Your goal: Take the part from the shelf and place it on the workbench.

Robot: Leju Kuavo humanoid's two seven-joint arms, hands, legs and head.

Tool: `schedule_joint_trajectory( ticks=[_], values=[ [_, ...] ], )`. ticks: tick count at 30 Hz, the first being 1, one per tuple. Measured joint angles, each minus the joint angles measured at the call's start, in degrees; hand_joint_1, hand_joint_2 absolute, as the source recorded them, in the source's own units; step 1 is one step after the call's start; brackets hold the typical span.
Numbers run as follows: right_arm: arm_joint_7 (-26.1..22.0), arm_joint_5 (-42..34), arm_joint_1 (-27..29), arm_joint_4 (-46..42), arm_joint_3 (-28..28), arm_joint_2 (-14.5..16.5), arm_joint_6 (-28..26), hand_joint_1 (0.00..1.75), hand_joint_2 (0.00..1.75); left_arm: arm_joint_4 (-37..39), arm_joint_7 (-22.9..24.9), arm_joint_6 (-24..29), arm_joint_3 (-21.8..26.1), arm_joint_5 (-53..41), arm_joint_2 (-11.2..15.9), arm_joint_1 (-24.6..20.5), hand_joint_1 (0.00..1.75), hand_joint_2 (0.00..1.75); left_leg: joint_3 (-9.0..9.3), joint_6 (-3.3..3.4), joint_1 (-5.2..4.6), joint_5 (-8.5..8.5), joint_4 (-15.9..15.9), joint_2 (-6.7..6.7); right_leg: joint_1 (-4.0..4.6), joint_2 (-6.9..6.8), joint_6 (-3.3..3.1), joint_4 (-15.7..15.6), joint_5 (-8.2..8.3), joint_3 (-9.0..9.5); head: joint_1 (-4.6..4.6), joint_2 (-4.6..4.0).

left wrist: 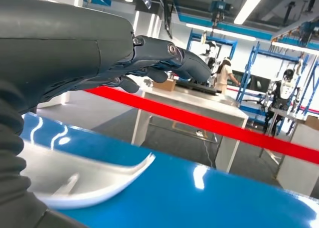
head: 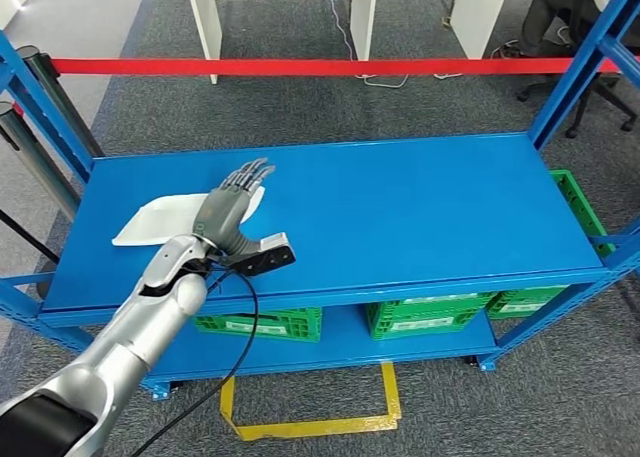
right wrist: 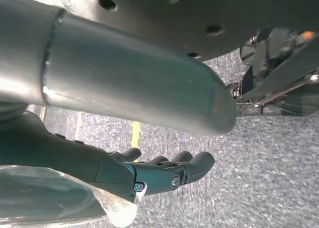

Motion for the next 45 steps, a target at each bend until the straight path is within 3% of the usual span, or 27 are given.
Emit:
schedule_joint_trajectory(
  ticks=[1,2,4,5,7,10,11,13,15,16,17,19,21,24,26,27,29,31,32,33,34,36,37,41,43,45],
  values=[
    [0.0,0.0,0.1,0.0,-0.1,0.0,-0.1,0.00,0.00,-0.7,0.2,0.1,0.0,-0.1,0.2,0.7,0.00,0.00,0.02,0.04,-0.07,-0.04,0.0,0.00,0.02,-0.01,0.01,0.8,0.42,-0.52,0.01,0.00],
    [0.0,0.0,0.1,0.0,-0.1,0.0,-0.1,0.00,0.00,-1.3,0.3,0.2,0.0,-0.3,0.4,1.3,0.00,0.00,0.04,0.06,-0.12,-0.07,0.1,-0.03,0.04,-0.02,-0.06,-0.8,1.87,0.09,0.00,0.00],
    [0.0,0.0,0.1,0.0,-0.2,0.0,-0.2,0.00,0.00,-2.4,0.5,0.6,0.0,-0.8,0.6,1.9,0.00,0.00,0.02,-0.09,-0.17,-0.23,0.3,-0.16,0.10,-0.04,-0.39,-8.4,5.67,3.70,0.02,0.00],
    [0.0,0.0,0.0,0.0,-0.2,0.0,-0.3,0.00,0.00,-2.7,0.7,1.0,0.0,-1.2,0.8,1.9,0.00,0.00,-0.06,-0.27,-0.27,-0.36,0.6,-0.23,0.15,-0.02,-0.61,-11.9,6.77,5.54,0.01,0.00],
    [0.1,0.1,-0.1,0.0,-0.2,0.0,-0.4,0.00,0.00,-3.2,1.0,1.9,0.0,-2.4,1.2,2.2,0.00,0.00,-0.19,-0.80,-0.39,-0.44,0.8,-0.28,0.34,0.07,-1.01,-15.1,7.16,7.35,-0.04,0.00],
    [0.4,0.2,0.0,0.0,-0.3,0.0,-0.5,0.00,0.00,-3.4,2.0,2.6,0.1,-4.1,1.8,2.8,0.00,0.00,-0.34,-1.70,-0.22,-0.79,1.1,-0.26,0.29,0.10,-1.83,-15.5,7.53,7.70,-0.09,0.00],
    [0.6,0.3,0.0,0.0,-0.4,0.0,-0.6,0.00,0.00,-3.4,2.4,2.7,0.1,-4.4,2.0,3.0,0.00,0.00,-0.85,-2.06,-0.14,-1.71,2.4,-0.24,0.17,0.04,-2.12,-15.7,7.66,7.76,-0.20,0.00],
    [0.8,0.4,0.0,0.0,-0.6,0.0,-0.6,0.00,0.00,-3.4,2.8,2.8,0.2,-4.9,2.5,3.3,0.00,0.00,-3.37,-2.85,0.16,-5.08,8.3,-0.19,0.05,-0.06,-2.44,-15.8,7.75,7.83,-0.40,0.00],
    [0.9,0.5,0.0,0.0,-0.7,0.0,-0.5,0.00,0.00,-3.4,2.9,2.9,0.2,-5.2,2.9,3.8,0.00,0.87,-6.36,-3.39,0.56,-7.87,15.2,-0.17,0.02,-0.12,-2.52,-15.8,7.72,7.82,-0.44,0.00],
    [0.9,0.6,0.0,0.0,-0.7,0.0,-0.5,0.00,0.00,-3.4,3.0,2.9,0.3,-5.3,3.0,4.1,0.00,1.31,-6.88,-3.54,0.74,-7.86,16.4,-0.17,0.00,-0.12,-2.52,-15.8,7.71,7.83,-0.45,0.00],
    [1.0,0.6,0.0,0.0,-0.8,0.0,-0.4,0.00,0.00,-3.4,3.0,3.0,0.3,-5.4,3.1,4.3,0.00,1.75,-6.38,-3.62,0.91,-6.80,15.5,-0.16,-0.05,-0.10,-2.49,-15.8,7.70,7.85,-0.44,0.00],
    [1.0,0.8,0.0,0.0,-0.8,0.0,-0.4,0.00,0.00,-3.3,3.4,3.4,0.5,-6.0,3.3,4.4,0.00,1.75,-2.92,-3.61,1.12,-3.01,8.4,-0.11,-0.16,-0.07,-2.28,-15.7,7.64,7.96,-0.45,0.00],
    [1.0,0.9,-0.1,0.0,-1.0,0.0,-0.5,0.00,0.00,-3.2,3.8,4.2,0.7,-6.7,3.4,4.2,0.00,1.75,0.09,-3.29,0.99,-1.11,2.1,-0.12,-0.07,-0.01,-1.66,-15.7,7.59,7.90,-0.44,0.00],
    [1.3,1.0,-0.1,0.0,-1.2,0.0,-0.4,0.00,0.00,-2.5,4.0,5.4,0.8,-7.4,3.5,4.2,0.00,1.75,0.60,-2.14,0.70,-1.17,0.7,-0.21,-0.04,0.03,-0.50,-16.0,7.75,7.84,-0.40,0.00],
    [1.3,1.1,-0.1,0.0,-1.3,0.0,-0.4,0.00,0.00,-2.0,4.0,5.8,0.9,-7.6,3.4,4.1,0.00,1.75,0.76,-1.27,0.80,-0.86,0.2,-0.18,-0.15,-0.01,0.00,-15.0,6.82,7.24,-0.32,0.00],
    [1.3,1.1,-0.1,0.0,-1.4,0.0,-0.4,0.00,0.00,-1.8,4.0,5.9,1.0,-7.6,3.4,4.1,0.00,1.75,0.83,-0.87,0.87,-0.71,0.0,-0.17,-0.15,-0.02,0.09,-13.0,5.53,6.24,-0.22,0.00],
    [1.4,1.1,-0.1,0.0,-1.6,0.0,-0.4,0.00,0.00,-1.4,4.0,6.0,1.0,-7.7,3.4,4.0,0.00,1.75,0.79,-0.41,0.72,-0.72,0.0,-0.13,-0.07,-0.05,0.06,-5.9,2.00,2.85,-0.02,0.00],
    [1.4,1.1,0.0,0.0,-1.7,0.0,-0.4,0.00,0.00,-1.0,4.1,6.0,1.0,-7.9,3.3,4.2,0.00,1.75,0.79,-0.22,0.46,-0.79,0.0,-0.09,0.03,-0.05,-0.02,-0.4,0.46,0.14,0.00,0.00],
    [1.4,1.2,0.0,0.0,-1.7,0.0,-0.4,0.00,0.00,-0.8,4.2,6.2,1.0,-8.3,3.3,4.3,0.00,1.75,0.82,-0.17,0.35,-0.82,0.0,-0.10,0.07,-0.06,-0.12,-0.5,1.22,0.14,0.01,0.00],
    [1.4,1.3,0.0,0.0,-1.7,0.0,-0.4,0.00,0.00,-0.5,4.6,6.5,1.0,-9.0,3.3,4.2,0.00,1.75,0.86,-0.18,0.26,-0.85,0.1,-0.12,0.12,-0.06,-0.30,-2.9,2.96,1.27,-0.01,0.00],
    [1.4,1.4,0.0,0.0,-1.7,0.0,-0.4,0.00,0.00,-0.1,5.1,7.0,1.0,-9.9,3.3,4.0,0.00,1.75,0.89,-0.24,0.20,-0.92,0.2,-0.15,0.19,-0.06,-0.55,-6.8,5.03,3.12,0.01,0.00],
    [1.5,1.6,-0.3,0.0,-1.8,0.0,-0.3,0.00,0.00,1.4,6.6,8.4,0.9,-11.8,3.2,3.4,0.00,1.75,0.75,-0.58,-0.07,-1.11,0.4,-0.19,0.42,-0.07,-0.99,-13.6,7.29,6.69,-0.04,0.00],
    [1.5,1.7,-0.4,0.0,-1.8,0.0,-0.3,0.00,0.00,2.4,7.4,9.2,0.9,-12.6,3.1,3.1,0.00,1.75,0.64,-0.81,-0.13,-1.15,0.5,-0.19,0.53,-0.04,-1.15,-15.2,7.45,7.54,-0.06,0.00],
    [1.8,2.0,-0.3,0.0,-2.0,0.0,-0.4,0.00,0.00,7.4,11.1,11.9,1.4,-15.2,2.7,1.7,0.00,1.75,0.28,-1.96,0.07,-1.81,1.4,-0.15,0.48,0.05,-1.96,-16.0,7.54,8.04,-0.18,0.00],
    [1.9,2.2,-0.4,0.0,-2.1,0.1,-0.4,0.00,0.00,9.5,12.0,12.1,1.7,-15.6,2.7,1.0,0.00,1.75,-1.75,-2.70,0.32,-4.56,6.0,-0.10,0.28,-0.03,-2.42,-16.2,7.64,8.25,-0.37,0.00],
    [1.9,2.2,-0.5,0.0,-2.1,0.1,-0.4,0.00,0.00,11.5,12.4,11.6,2.0,-15.8,2.6,0.6,0.00,1.75,-5.21,-3.22,0.61,-7.74,13.5,-0.08,0.26,-0.05,-2.62,-16.2,7.54,8.33,-0.47,0.00]
  ],
)
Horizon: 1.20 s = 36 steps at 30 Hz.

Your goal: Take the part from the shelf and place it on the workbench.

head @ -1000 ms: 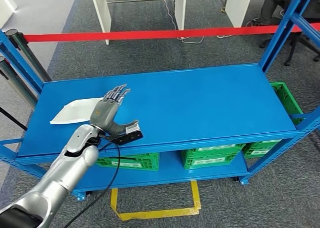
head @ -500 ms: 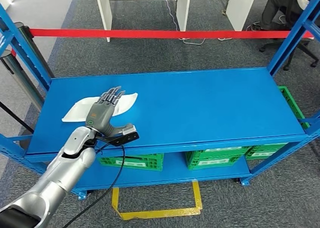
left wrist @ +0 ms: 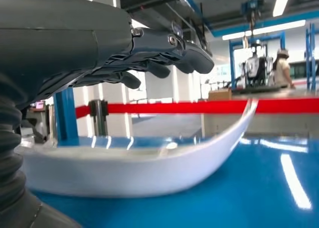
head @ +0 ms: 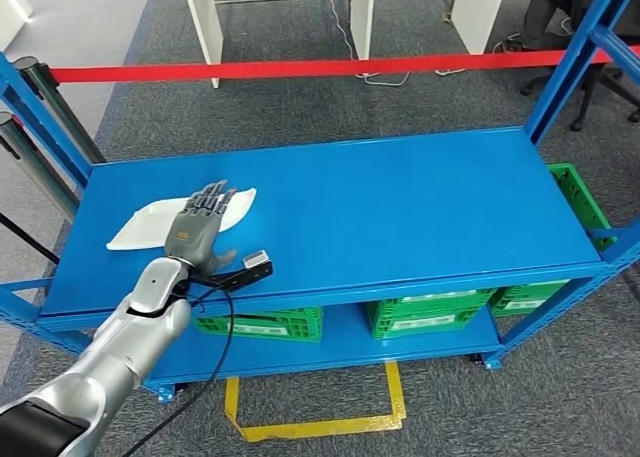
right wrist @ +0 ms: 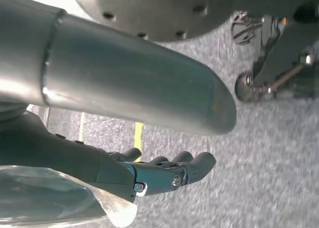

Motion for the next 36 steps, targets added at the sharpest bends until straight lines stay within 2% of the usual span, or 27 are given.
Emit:
schedule_joint_trajectory(
  ticks=[1,2,3,5,6,7,8,11,12,13,15,16,17,18,20,22,23,25,27,28,30,31,32,33,34,35,36],
  values=[
    [0.0,0.0,0.0,0.0,0.0,0.0,0.0,0.00,0.00,0.9,0.1,-0.3,0.1,0.0,-0.1,-0.1,0.00,1.75,-1.18,-0.15,0.15,-0.51,2.4,0.00,-0.01,0.02,-0.03,0.0,-0.05,0.06,-0.01,0.00],
    [0.0,0.1,0.0,0.0,0.0,0.0,0.0,0.00,0.00,1.7,0.3,-0.5,0.3,-0.1,-0.1,-0.2,0.00,1.75,-1.50,-0.22,0.28,0.06,2.9,0.00,-0.03,0.05,-0.03,0.0,-0.11,0.15,-0.02,0.00],
    [0.0,0.2,0.1,0.0,0.0,0.0,0.0,0.00,0.00,2.3,0.5,-0.5,0.4,-0.2,-0.3,-0.4,0.00,1.75,-0.77,-0.22,0.39,1.69,1.1,0.01,-0.06,0.07,0.03,0.1,-0.19,0.30,-0.02,0.00],
    [0.0,0.4,0.1,0.0,0.0,0.0,0.0,0.00,0.00,3.3,1.4,-0.3,0.7,-1.0,-0.5,-1.2,0.00,1.75,2.64,-0.05,0.43,5.73,-6.3,0.01,-0.04,0.07,0.35,0.1,-0.43,0.66,0.01,0.00],
    [0.0,0.5,0.0,0.0,0.0,0.0,0.0,0.00,0.00,3.7,1.7,-0.2,0.8,-1.4,-0.7,-1.6,0.00,1.75,4.15,0.13,0.36,6.85,-9.7,-0.01,0.03,0.10,0.62,0.2,-0.55,0.69,0.00,0.00],
    [0.0,0.6,-0.1,0.0,0.0,0.0,0.0,0.00,0.00,4.1,2.0,-0.2,0.9,-1.7,-0.8,-1.9,0.00,1.75,5.04,0.34,0.26,7.26,-11.7,-0.02,0.10,0.12,0.93,0.2,-0.60,0.64,0.03,0.00],
    [0.0,0.7,-0.1,0.0,0.0,0.0,0.0,0.00,0.00,4.4,2.2,-0.1,1.0,-1.9,-1.0,-2.1,0.00,1.75,5.31,0.62,0.11,7.05,-12.5,-0.03,0.14,0.14,1.27,0.1,-0.59,0.55,0.04,0.00],
    [0.0,0.8,-0.2,0.0,0.0,0.0,0.0,0.00,0.00,5.1,2.9,0.1,1.2,-2.5,-1.4,-2.7,0.00,1.75,5.42,1.81,0.14,7.26,-13.1,-0.02,-0.07,0.08,2.26,0.3,-1.02,0.12,0.09,0.00],
    [0.0,0.8,-0.2,0.0,-0.1,0.0,0.0,0.00,0.00,5.3,3.5,0.2,1.2,-3.0,-1.5,-2.9,0.00,1.75,5.51,2.23,0.23,7.39,-13.3,-0.01,-0.10,0.05,2.45,1.8,-1.98,-0.62,0.18,0.00],
    [0.0,0.8,-0.2,0.0,-0.1,0.0,-0.1,0.00,0.00,5.6,4.1,0.2,1.3,-3.5,-1.6,-3.1,0.00,1.75,5.57,2.56,0.28,7.47,-13.4,0.01,-0.12,0.02,2.54,4.5,-3.50,-2.00,0.23,0.00],
    [0.0,0.9,-0.1,0.0,-0.1,0.0,-0.1,0.00,0.00,6.2,5.5,0.3,1.3,-4.7,-1.8,-3.4,0.00,1.75,5.50,2.91,0.12,7.45,-13.4,0.03,-0.07,0.01,2.61,12.4,-6.89,-5.80,0.33,0.00],
    [0.0,0.9,-0.1,0.0,-0.2,0.0,-0.1,0.00,0.00,6.5,6.0,0.3,1.3,-5.3,-1.9,-3.5,0.00,1.75,5.50,2.95,0.03,7.43,-13.4,0.02,-0.07,0.00,2.63,15.4,-7.70,-7.38,0.31,0.00],
    [0.0,0.9,-0.1,0.0,-0.3,0.0,-0.1,0.00,0.00,6.8,6.5,0.4,1.3,-5.6,-2.1,-3.6,0.00,1.75,5.52,2.96,-0.04,7.42,-13.4,0.01,-0.06,0.00,2.62,16.5,-7.45,-8.05,0.32,0.00],
    [0.0,0.9,-0.1,0.0,-0.4,0.0,-0.1,0.00,0.00,7.0,6.8,0.5,1.3,-5.9,-2.2,-3.7,0.00,1.75,5.58,2.95,-0.09,7.39,-13.4,-0.01,-0.06,0.00,2.54,15.3,-6.15,-7.62,0.32,0.00],
    [0.0,1.0,-0.1,0.0,-0.5,0.0,-0.1,0.00,0.00,7.5,7.5,0.5,1.3,-6.6,-2.3,-4.1,0.00,1.75,5.69,2.78,-0.15,7.26,-13.2,-0.07,-0.03,-0.01,2.22,7.9,-2.29,-4.15,0.33,0.00],
    [0.0,1.1,-0.3,0.0,-0.6,0.0,0.0,0.00,0.00,8.0,9.0,0.5,1.3,-8.1,-2.3,-4.4,0.00,1.75,5.51,2.31,-0.36,7.09,-12.9,-0.12,0.07,0.05,1.88,1.7,-0.39,-0.99,0.27,0.00],
    [0.1,1.1,-0.3,0.0,-0.6,0.0,0.0,0.00,0.00,8.3,10.1,0.6,1.3,-9.1,-2.3,-4.6,0.00,1.75,5.40,2.03,-0.44,7.09,-12.8,-0.14,0.15,0.10,1.73,0.7,-0.38,-0.40,0.24,0.00],
    [0.2,1.3,-0.2,0.0,-0.7,0.0,0.1,0.00,0.00,9.0,12.4,0.7,1.3,-10.6,-2.1,-5.0,0.00,1.75,5.34,1.50,-0.41,7.12,-12.8,-0.15,0.17,0.14,1.29,0.5,-0.29,-0.22,0.22,0.00],
    [0.2,1.4,-0.2,0.0,-0.9,0.1,0.0,0.00,0.00,9.8,14.4,0.8,1.3,-11.7,-1.7,-5.4,0.00,1.75,4.78,0.89,-0.25,5.86,-11.3,-0.10,-0.01,0.08,0.62,0.3,-0.07,-0.10,0.10,0.00],
    [0.2,1.4,-0.3,0.0,-1.0,0.1,0.0,0.00,0.00,10.2,15.2,0.8,1.4,-12.1,-1.4,-5.6,0.00,1.75,3.81,0.56,-0.15,4.41,-8.9,-0.07,-0.12,0.04,0.33,0.2,0.02,-0.04,0.02,0.00],
    [0.2,1.5,-0.3,0.0,-1.0,0.1,0.0,0.00,0.00,11.1,16.2,0.7,1.6,-12.7,-0.9,-5.7,0.00,1.75,0.62,0.01,0.02,0.82,-1.6,-0.04,-0.12,0.04,0.01,0.2,0.00,-0.02,-0.11,0.00],
    [0.2,1.5,-0.3,0.0,-1.1,0.1,0.0,0.00,0.00,11.5,16.4,0.6,1.7,-12.8,-0.6,-5.7,0.00,1.75,-0.84,-0.13,0.07,-0.27,1.6,-0.04,-0.11,0.04,-0.02,0.2,-0.03,0.01,-0.10,0.00],
    [0.2,1.6,-0.3,0.0,-1.1,0.2,0.0,0.00,0.00,11.8,16.5,0.6,1.8,-12.9,-0.4,-5.7,0.00,1.75,-1.61,-0.19,0.10,-0.34,3.2,-0.04,-0.11,0.03,-0.04,0.2,-0.06,0.06,-0.11,0.00],
    [0.2,1.6,-0.2,0.0,-1.1,0.2,0.0,0.00,0.00,12.0,16.6,0.6,1.8,-12.9,-0.3,-5.7,0.00,1.75,-1.36,-0.15,0.13,0.73,2.5,-0.04,-0.11,0.03,-0.03,0.2,-0.08,0.15,-0.11,0.00],
    [0.2,1.6,-0.2,0.0,-1.2,0.2,0.0,0.00,0.00,12.2,16.7,0.5,1.9,-13.0,-0.1,-5.8,0.00,1.75,-0.10,-0.03,0.14,2.65,-0.2,-0.04,-0.11,0.02,0.01,0.2,-0.13,0.28,-0.10,0.00],
    [0.2,1.6,-0.3,0.0,-1.2,0.2,0.0,0.00,0.00,12.3,16.9,0.2,2.0,-13.0,0.0,-6.0,0.00,1.75,1.75,0.18,0.14,4.83,-4.2,-0.03,-0.11,0.02,0.09,0.2,-0.19,0.40,-0.10,0.00],
    [0.2,1.7,-0.3,0.0,-1.2,0.3,0.0,0.00,0.00,12.5,17.1,-0.3,2.1,-13.0,0.0,-6.3,0.00,1.75,3.55,0.41,0.05,6.32,-8.1,-0.03,0.00,0.03,0.26,0.3,-0.28,0.44,-0.09,0.00]
  ],
)
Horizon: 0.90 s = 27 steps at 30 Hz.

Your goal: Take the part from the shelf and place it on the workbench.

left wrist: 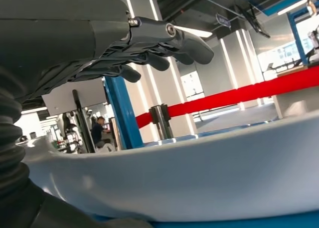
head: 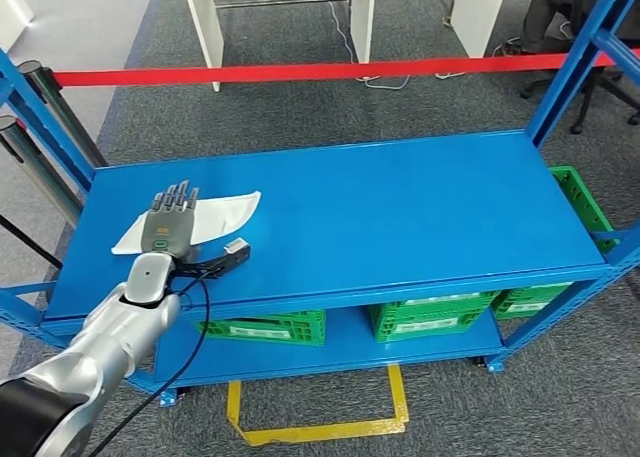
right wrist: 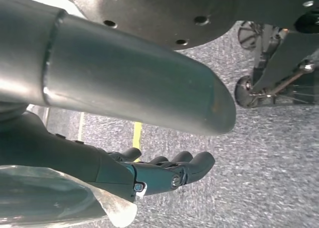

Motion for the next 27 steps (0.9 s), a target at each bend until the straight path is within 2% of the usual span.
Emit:
schedule_joint_trajectory(
  ticks=[2,3,4,6,7,8,10,11,12,13,15,16,17,20,21,23,25,26,27],
  values=[
    [0.0,0.1,-0.1,0.0,0.0,0.1,0.0,0.00,0.00,0.4,1.0,-1.7,0.3,0.0,0.2,-0.5,0.00,1.75,1.91,0.43,-0.19,0.99,-4.3,-0.04,0.14,0.06,0.51,0.1,-0.05,-0.14,0.04,0.00],
    [0.0,0.2,-0.1,0.0,0.0,0.1,0.0,0.00,0.00,0.6,1.6,-2.5,0.6,0.0,0.3,-0.7,0.00,1.75,2.06,0.64,-0.34,0.75,-4.8,-0.06,0.17,0.08,0.84,0.0,-0.02,-0.19,0.07,0.00],
    [0.0,0.2,-0.1,0.0,0.0,0.1,0.0,0.00,0.00,0.8,2.3,-3.1,1.0,0.1,0.5,-0.8,0.13,1.75,2.10,0.93,-0.33,0.81,-5.0,-0.08,0.11,0.09,1.17,-0.1,0.02,-0.14,0.08,0.00],
    [0.1,0.3,-0.1,0.0,-0.1,0.1,0.0,0.00,0.00,1.1,3.3,-4.0,1.8,0.3,0.9,-1.0,1.00,1.75,2.46,1.63,-0.17,1.09,-5.5,-0.02,0.01,0.04,1.73,0.7,-0.83,-0.51,0.16,0.00],
    [0.2,0.4,-0.1,0.0,-0.1,0.1,0.0,0.00,0.00,1.3,3.6,-4.4,2.3,0.5,1.1,-1.1,1.44,1.75,2.60,1.94,-0.03,1.23,-5.7,0.03,0.00,0.02,1.91,2.7,-2.11,-1.41,0.26,0.00],
    [0.3,0.4,-0.1,0.0,-0.1,0.1,0.0,0.00,0.00,1.6,3.7,-4.7,2.8,0.8,1.3,-1.1,1.75,1.75,2.64,2.15,0.02,1.30,-5.8,0.08,-0.04,-0.01,2.01,5.7,-3.83,-2.85,0.32,0.00],
    [0.5,0.5,0.0,0.0,-0.2,0.1,0.0,0.00,0.00,2.0,3.5,-5.2,3.7,1.1,1.5,-0.9,1.75,1.75,2.51,2.37,-0.01,1.33,-5.8,0.12,-0.06,-0.04,2.20,13.2,-7.10,-6.31,0.40,0.00],
    [0.6,0.5,0.1,0.0,-0.2,0.1,0.0,0.00,0.00,2.2,3.3,-5.4,4.0,1.2,1.6,-0.8,1.75,1.75,2.48,2.39,-0.01,1.36,-5.8,0.13,-0.08,-0.04,2.30,15.4,-7.57,-7.28,0.39,0.00],
    [0.6,0.6,0.1,0.0,-0.2,0.1,0.0,0.00,0.00,2.4,3.1,-5.5,4.4,1.2,1.6,-0.7,1.75,1.75,2.46,2.38,0.01,1.37,-5.8,0.11,-0.12,-0.05,2.39,15.5,-7.01,-7.28,0.42,0.00],
    [0.6,0.7,0.1,0.0,-0.2,0.1,0.0,0.00,0.00,2.5,3.0,-5.6,4.7,1.2,1.7,-0.5,1.75,1.75,2.48,2.32,0.06,1.38,-5.7,0.08,-0.19,-0.07,2.43,13.2,-5.43,-6.05,0.41,0.00],
    [0.6,0.8,0.0,0.0,-0.2,0.1,-0.1,0.00,0.00,2.7,3.0,-5.7,5.3,1.2,1.7,-0.4,1.75,1.75,2.39,1.89,0.04,1.29,-5.4,0.01,-0.28,-0.11,2.46,5.4,-2.15,-1.97,0.45,0.00],
    [0.5,0.8,-0.1,0.0,-0.2,0.2,-0.1,0.00,0.00,2.7,3.0,-5.6,5.5,1.1,1.7,-0.3,1.75,1.75,2.23,1.55,-0.04,1.24,-5.2,-0.02,-0.30,-0.04,2.27,2.4,-1.30,-0.35,0.40,0.00],
    [0.5,0.9,-0.1,0.0,-0.2,0.2,-0.1,0.00,0.00,2.8,3.0,-5.6,5.7,1.1,1.8,-0.3,1.75,1.75,2.07,1.16,-0.15,1.24,-5.0,-0.04,-0.26,0.04,2.03,0.8,-1.09,0.48,0.35,0.00],
    [0.5,1.0,-0.1,0.0,-0.3,0.2,-0.2,0.00,0.00,3.0,3.0,-5.5,6.0,1.1,2.0,0.0,1.75,1.75,1.80,0.19,-0.03,1.42,-4.9,-0.08,-0.12,0.16,0.98,0.4,-0.89,0.55,0.29,0.00],
    [0.5,1.0,-0.1,0.0,-0.3,0.2,-0.3,0.00,0.00,3.0,3.0,-5.5,6.2,1.0,2.0,0.1,1.75,1.75,1.55,-0.09,0.07,0.90,-4.3,-0.06,-0.15,0.14,0.63,0.4,-0.74,0.55,0.25,0.00],
    [0.4,1.1,-0.1,0.0,-0.3,0.3,-0.4,0.00,0.00,3.1,2.7,-5.2,6.5,0.7,2.0,0.1,1.75,1.75,-0.32,-0.57,0.17,-1.88,0.2,0.01,-0.25,0.08,0.05,0.3,-0.58,0.53,0.10,0.00],
    [0.4,1.2,-0.1,0.0,-0.3,0.3,-0.5,0.00,0.00,3.2,2.5,-4.9,6.7,0.3,2.0,0.5,1.75,1.75,-3.64,-0.83,0.18,-5.35,7.8,0.02,-0.16,0.08,-0.21,0.3,-0.61,0.48,0.04,0.00],
    [0.4,1.3,-0.1,0.0,-0.3,0.3,-0.6,0.00,0.00,3.2,2.4,-4.7,6.7,0.1,2.0,0.7,1.75,1.75,-4.81,-0.83,0.18,-6.08,10.5,0.02,-0.11,0.09,-0.25,0.3,-0.62,0.48,0.04,0.00],
    [0.4,1.4,-0.1,0.0,-0.3,0.3,-0.7,0.00,0.00,3.3,2.2,-4.4,6.8,0.0,2.0,0.8,1.75,1.75,-5.11,-0.72,0.17,-5.74,11.2,0.02,-0.06,0.12,-0.27,0.3,-0.64,0.51,0.04,0.00]
  ],
)
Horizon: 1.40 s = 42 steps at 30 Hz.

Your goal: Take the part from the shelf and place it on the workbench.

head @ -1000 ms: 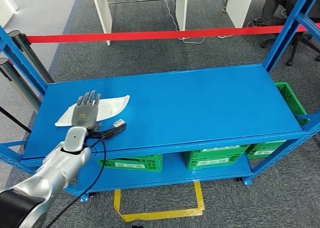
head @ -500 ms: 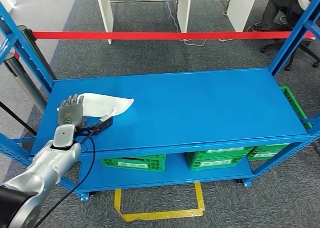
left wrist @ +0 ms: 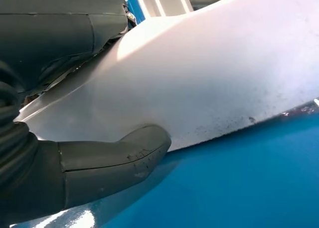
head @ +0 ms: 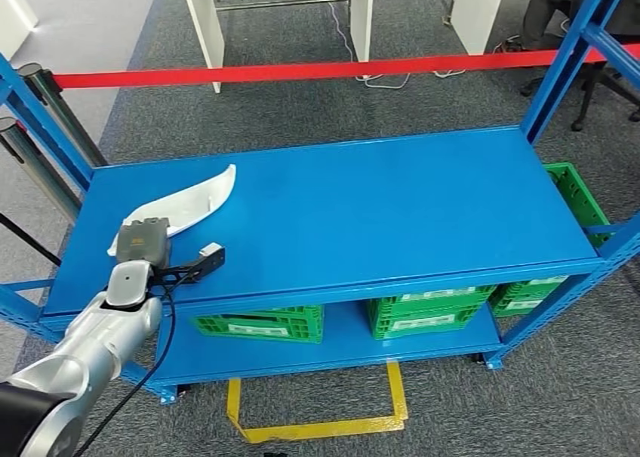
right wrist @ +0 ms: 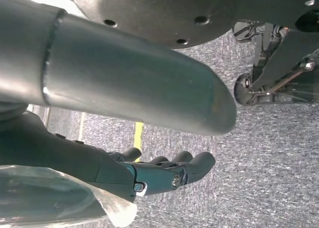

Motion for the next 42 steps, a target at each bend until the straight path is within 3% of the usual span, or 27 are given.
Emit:
schedule_joint_trajectory(
  ticks=[1,4,6,9,11,13,14,15,16,17,19,21,23,25,26,28,30,31,32,34,35,36,39,41,42],
  values=[
    [0.0,0.1,0.0,0.0,0.0,0.0,-0.1,0.00,0.00,0.0,-0.1,0.2,0.1,-0.1,0.0,0.1,1.75,1.75,0.73,0.21,-0.02,1.38,-1.6,0.00,0.04,0.03,-0.01,0.0,-0.02,0.07,0.00,0.00],
    [0.2,0.2,-0.1,0.0,0.0,0.0,-0.2,0.00,0.00,0.0,-0.9,1.4,0.6,-0.4,0.0,0.0,1.75,1.75,5.77,1.29,-0.36,6.36,-12.3,0.01,0.18,0.13,0.18,0.0,-0.19,0.24,0.02,0.00],
    [0.3,0.6,-0.1,0.0,0.0,0.1,-0.2,0.00,0.00,0.0,-3.0,2.5,1.2,0.5,-0.1,0.0,1.75,1.75,7.20,1.75,-0.68,6.75,-15.7,0.02,0.23,0.13,0.67,0.0,-0.21,0.03,0.06,0.00],
    [0.1,1.0,-0.1,0.0,0.0,0.1,-0.1,0.00,0.00,-0.1,-10.5,4.9,3.5,6.1,-0.9,0.1,1.75,1.75,7.51,2.34,-0.56,6.92,-16.6,0.02,0.10,-0.01,1.69,0.2,-0.60,-0.29,0.11,0.00],
    [-0.7,1.2,-0.1,0.0,-0.1,0.1,-0.1,0.00,0.00,-0.9,-22.2,6.2,6.6,16.2,-2.0,0.7,1.75,1.75,7.80,2.88,-0.29,7.24,-17.3,0.08,0.06,-0.05,2.12,3.8,-2.94,-2.03,0.25,0.00],
    [-2.0,1.3,0.0,0.0,-0.1,0.1,-0.1,0.00,0.00,-3.6,-39.5,6.2,10.7,30.3,-3.6,3.1,1.75,1.75,7.74,3.15,-0.36,7.24,-17.3,0.10,0.03,-0.06,2.37,11.1,-6.33,-5.48,0.36,0.00],
    [-2.5,1.4,0.0,0.0,-0.1,0.1,-0.1,0.00,0.00,-5.9,-48.3,5.8,12.5,36.7,-4.6,5.0,1.75,1.75,7.71,3.20,-0.41,7.23,-17.3,0.11,0.01,-0.06,2.47,14.1,-7.23,-7.02,0.35,0.00],
    [-2.8,1.6,0.0,0.0,-0.1,0.1,-0.1,0.00,0.00,-8.8,-54.4,5.2,13.7,42.1,-5.6,7.1,1.75,1.75,7.70,3.22,-0.43,7.21,-17.2,0.11,0.02,-0.06,2.55,15.3,-7.06,-7.75,0.39,0.00],
    [-3.1,1.9,0.1,0.0,-0.1,0.1,-0.1,0.00,0.00,-12.1,-58.0,4.3,14.4,46.8,-6.6,9.2,1.75,1.75,7.71,3.18,-0.42,7.18,-17.2,0.11,0.02,-0.07,2.58,14.2,-5.79,-7.41,0.41,0.00],
    [-3.2,2.1,0.1,0.0,-0.1,0.1,-0.1,0.00,0.00,-15.8,-58.9,3.4,14.7,51.0,-7.5,11.0,1.75,1.75,7.72,3.09,-0.40,7.12,-17.1,0.11,0.00,-0.10,2.56,11.1,-3.75,-6.07,0.41,0.00],
    [-3.2,2.5,0.1,0.0,-0.1,0.1,-0.1,0.00,0.00,-23.3,-56.5,1.7,14.7,57.3,-9.0,13.8,1.75,1.75,7.56,2.67,-0.46,6.85,-16.7,0.12,0.02,-0.12,2.37,3.5,-0.53,-2.50,0.42,0.00],
    [-3.2,2.8,0.1,0.0,-0.1,0.1,-0.1,0.00,0.00,-29.7,-54.3,0.8,14.7,59.8,-9.7,15.4,1.75,1.75,7.18,2.09,-0.64,6.76,-16.3,0.13,0.14,-0.11,1.97,0.1,0.15,-0.78,0.36,0.00],
    [-3.2,2.9,0.3,0.0,-0.2,0.1,-0.2,0.00,0.00,-34.0,-53.3,0.5,14.7,60.5,-10.0,16.6,1.75,1.75,6.98,1.58,-0.62,6.83,-16.2,0.11,0.24,-0.15,1.38,0.0,0.19,-0.66,0.34,0.00],
    [-3.2,2.9,0.3,0.0,-0.3,0.1,-0.2,0.00,0.00,-36.8,-53.2,0.3,14.7,60.9,-10.2,17.5,1.75,1.75,6.46,1.04,-0.43,5.75,-14.8,0.11,0.15,-0.20,0.66,-0.2,0.40,-0.60,0.21,0.00],
    [-3.2,2.9,0.2,0.0,-0.3,0.1,-0.2,0.00,0.00,-37.8,-53.3,0.3,14.7,61.0,-10.2,17.7,1.75,1.75,5.53,0.74,-0.34,4.33,-12.6,0.11,0.06,-0.23,0.33,-0.3,0.50,-0.56,0.11,0.00],
    [-3.2,2.9,0.2,0.0,-0.4,0.2,-0.2,0.00,0.00,-39.0,-53.4,0.3,14.7,61.3,-10.3,18.2,1.75,1.75,2.32,0.27,-0.23,0.66,-5.1,0.12,0.06,-0.26,-0.04,-0.3,0.49,-0.58,-0.07,0.00],
    [-3.2,2.9,0.2,0.0,-0.5,0.2,-0.2,0.00,0.00,-39.7,-53.7,0.5,14.7,61.7,-10.3,18.9,1.75,1.75,-0.02,0.13,-0.15,-0.89,0.2,0.12,0.07,-0.22,-0.14,-0.2,0.46,-0.57,-0.05,0.00],
    [-3.3,2.9,0.2,0.0,-0.5,0.2,-0.2,0.00,0.00,-40.1,-54.1,0.8,14.7,62.3,-10.4,19.1,1.75,1.75,0.15,0.21,-0.12,-0.08,-0.1,0.12,0.08,-0.18,-0.14,-0.2,0.45,-0.55,-0.06,0.00],
    [-3.5,3.0,0.3,0.0,-0.5,0.2,-0.2,0.00,0.00,-40.7,-54.5,1.0,14.7,63.3,-10.4,19.3,1.75,1.75,1.34,0.40,-0.11,1.66,-2.7,0.12,0.09,-0.15,-0.12,-0.2,0.44,-0.49,-0.06,0.00],
    [-3.9,3.0,0.2,0.0,-0.6,0.3,-0.2,0.00,0.00,-42.9,-54.9,1.4,14.9,65.8,-10.7,19.4,1.75,1.75,5.05,0.99,-0.23,5.32,-10.5,0.13,0.24,-0.12,0.06,-0.1,0.35,-0.43,-0.05,0.00],
    [-4.1,3.0,0.2,0.0,-0.7,0.3,-0.1,0.00,0.00,-44.4,-54.8,1.4,15.0,67.0,-10.8,19.5,1.75,1.75,6.47,1.25,-0.33,6.20,-13.5,0.13,0.34,-0.14,0.28,-0.1,0.31,-0.49,-0.03,0.00],
    [-4.2,3.0,0.2,0.0,-0.8,0.4,-0.1,0.00,0.00,-46.0,-54.6,1.4,15.0,67.8,-10.9,19.7,1.75,1.75,7.21,1.45,-0.44,6.42,-15.3,0.11,0.42,-0.16,0.55,-0.1,0.29,-0.59,0.01,0.00],
    [-3.9,3.1,0.2,0.0,-1.0,0.5,-0.2,0.00,0.00,-51.8,-53.9,1.2,15.1,69.0,-11.4,21.2,1.75,1.75,7.46,2.16,-0.46,6.24,-16.2,0.07,0.40,-0.22,1.59,-0.2,0.18,-0.74,0.03,0.00],
    [-3.4,3.2,0.2,0.0,-1.1,0.6,-0.3,0.00,0.00,-56.3,-53.7,0.5,14.8,70.2,-12.0,22.4,1.75,1.75,7.70,2.85,-0.18,6.52,-16.8,0.10,0.39,-0.22,2.18,2.2,-1.65,-1.90,0.27,0.00],
    [-3.3,3.1,0.3,0.0,-1.2,0.6,-0.4,0.00,0.00,-58.7,-53.6,-0.5,14.5,71.7,-12.4,23.1,1.75,1.75,7.76,3.08,-0.14,6.57,-16.9,0.13,0.36,-0.21,2.36,5.1,-3.34,-3.31,0.39,0.00]
  ],
)
